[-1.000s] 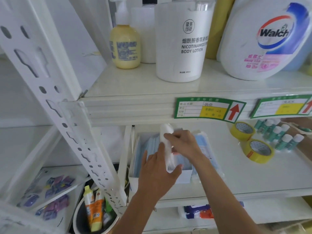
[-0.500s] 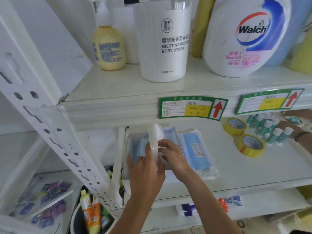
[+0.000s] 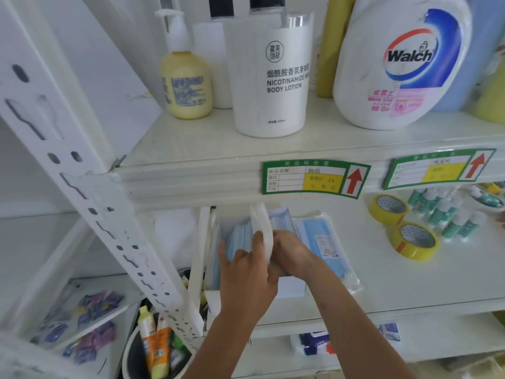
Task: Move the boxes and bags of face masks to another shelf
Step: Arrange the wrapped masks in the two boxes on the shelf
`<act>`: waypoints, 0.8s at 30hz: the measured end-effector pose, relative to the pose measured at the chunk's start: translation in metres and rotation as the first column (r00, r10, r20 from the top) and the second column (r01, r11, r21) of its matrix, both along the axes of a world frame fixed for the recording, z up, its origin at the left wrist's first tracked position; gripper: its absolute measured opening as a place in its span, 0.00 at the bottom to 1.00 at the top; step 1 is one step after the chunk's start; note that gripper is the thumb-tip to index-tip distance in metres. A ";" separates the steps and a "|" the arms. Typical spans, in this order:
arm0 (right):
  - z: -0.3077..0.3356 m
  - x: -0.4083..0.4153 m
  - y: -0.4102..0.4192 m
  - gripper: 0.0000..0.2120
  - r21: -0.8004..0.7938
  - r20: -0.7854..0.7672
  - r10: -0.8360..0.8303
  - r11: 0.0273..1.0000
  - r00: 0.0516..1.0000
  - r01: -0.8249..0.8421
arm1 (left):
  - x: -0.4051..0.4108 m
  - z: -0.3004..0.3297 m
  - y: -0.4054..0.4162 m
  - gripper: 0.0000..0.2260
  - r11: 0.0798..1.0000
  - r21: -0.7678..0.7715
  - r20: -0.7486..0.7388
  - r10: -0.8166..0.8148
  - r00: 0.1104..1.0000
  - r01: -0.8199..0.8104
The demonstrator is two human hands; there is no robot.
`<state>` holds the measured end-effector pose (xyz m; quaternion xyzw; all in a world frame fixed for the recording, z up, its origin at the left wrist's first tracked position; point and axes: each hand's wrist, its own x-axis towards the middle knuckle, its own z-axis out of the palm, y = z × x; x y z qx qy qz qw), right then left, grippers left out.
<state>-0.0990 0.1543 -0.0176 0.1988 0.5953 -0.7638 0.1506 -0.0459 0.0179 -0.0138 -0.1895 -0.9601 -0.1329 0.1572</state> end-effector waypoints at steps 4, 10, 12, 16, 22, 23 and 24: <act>0.003 -0.005 -0.006 0.10 -0.136 0.085 -0.086 0.986 0.993 0.097 | 0.004 0.001 0.004 0.30 1.000 -0.003 -0.019 -0.011 1.000 0.011; 0.011 -0.003 -0.014 0.11 0.376 -0.025 -0.082 0.923 0.996 0.085 | -0.011 0.002 0.003 0.29 0.998 -0.064 0.041 0.011 0.999 -0.008; 0.013 0.002 -0.010 0.17 0.688 -0.197 -0.041 0.706 0.979 0.168 | -0.015 0.000 0.003 0.31 0.997 -0.074 0.047 0.013 0.999 -0.009; 0.012 0.015 0.001 0.20 0.855 -0.302 0.035 0.452 0.953 0.255 | -0.019 -0.001 0.006 0.35 0.998 -0.061 -0.032 0.021 0.999 -0.023; 0.011 0.021 -0.011 0.19 0.362 -0.172 -0.087 0.921 0.981 0.145 | -0.017 -0.005 0.009 0.31 0.997 -0.051 -0.070 0.053 0.996 -0.057; 0.011 0.020 -0.012 0.23 0.336 -0.145 -0.093 0.932 0.985 0.137 | -0.017 -0.007 0.009 0.29 0.996 -0.073 -0.055 0.051 0.997 -0.054; 0.011 0.019 -0.013 0.27 0.359 -0.132 -0.079 0.925 0.988 0.122 | -0.018 -0.008 0.009 0.28 0.994 -0.097 -0.033 0.045 0.998 -0.048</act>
